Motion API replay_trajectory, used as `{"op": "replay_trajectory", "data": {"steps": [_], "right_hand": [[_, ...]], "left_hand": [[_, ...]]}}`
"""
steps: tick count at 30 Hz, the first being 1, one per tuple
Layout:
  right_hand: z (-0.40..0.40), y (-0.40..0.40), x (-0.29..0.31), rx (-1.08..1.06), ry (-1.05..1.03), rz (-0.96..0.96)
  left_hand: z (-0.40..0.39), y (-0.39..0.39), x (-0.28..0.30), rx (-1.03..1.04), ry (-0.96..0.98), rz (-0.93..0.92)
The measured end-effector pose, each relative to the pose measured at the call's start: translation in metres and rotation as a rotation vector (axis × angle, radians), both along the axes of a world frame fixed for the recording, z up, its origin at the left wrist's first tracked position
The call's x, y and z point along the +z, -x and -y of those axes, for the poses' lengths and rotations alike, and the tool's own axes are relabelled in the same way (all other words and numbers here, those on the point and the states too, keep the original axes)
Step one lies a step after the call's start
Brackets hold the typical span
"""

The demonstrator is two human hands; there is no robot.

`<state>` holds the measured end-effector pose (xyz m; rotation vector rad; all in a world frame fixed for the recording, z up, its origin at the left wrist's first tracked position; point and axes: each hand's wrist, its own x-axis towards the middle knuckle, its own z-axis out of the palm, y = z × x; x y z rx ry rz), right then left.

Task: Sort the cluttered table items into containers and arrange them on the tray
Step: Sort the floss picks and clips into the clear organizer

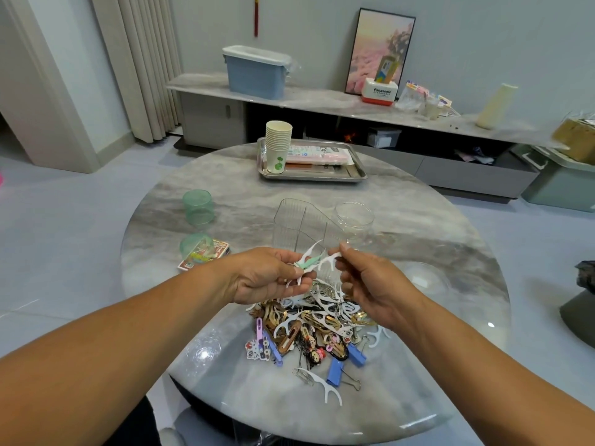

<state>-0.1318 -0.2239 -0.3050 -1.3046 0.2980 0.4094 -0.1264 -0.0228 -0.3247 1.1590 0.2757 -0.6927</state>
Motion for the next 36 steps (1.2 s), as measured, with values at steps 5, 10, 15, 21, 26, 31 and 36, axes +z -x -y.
{"op": "replay_trajectory", "data": {"steps": [5, 10, 15, 21, 26, 31, 36], "right_hand": [[-0.003, 0.006, -0.003, 0.015, -0.147, -0.076], [-0.006, 0.008, -0.007, 0.014, 0.020, -0.023], [-0.007, 0.007, -0.009, 0.014, -0.018, -0.040], [-0.001, -0.002, -0.008, -0.017, 0.081, -0.075], [0.000, -0.004, -0.008, 0.005, 0.056, -0.069], [-0.011, 0.005, -0.020, -0.015, 0.140, 0.002], [-0.010, 0.007, -0.021, -0.081, 0.128, 0.059]], "left_hand": [[0.006, 0.003, 0.002, -0.013, 0.006, 0.026], [0.009, 0.004, 0.005, -0.056, 0.012, 0.013], [0.011, 0.004, 0.002, -0.084, -0.019, 0.028], [0.011, 0.001, 0.001, 0.009, -0.051, -0.012], [0.009, 0.003, 0.004, -0.009, -0.019, -0.050], [0.016, 0.008, 0.003, -0.137, 0.019, 0.005], [0.016, 0.005, 0.000, -0.054, -0.022, 0.067]]}}
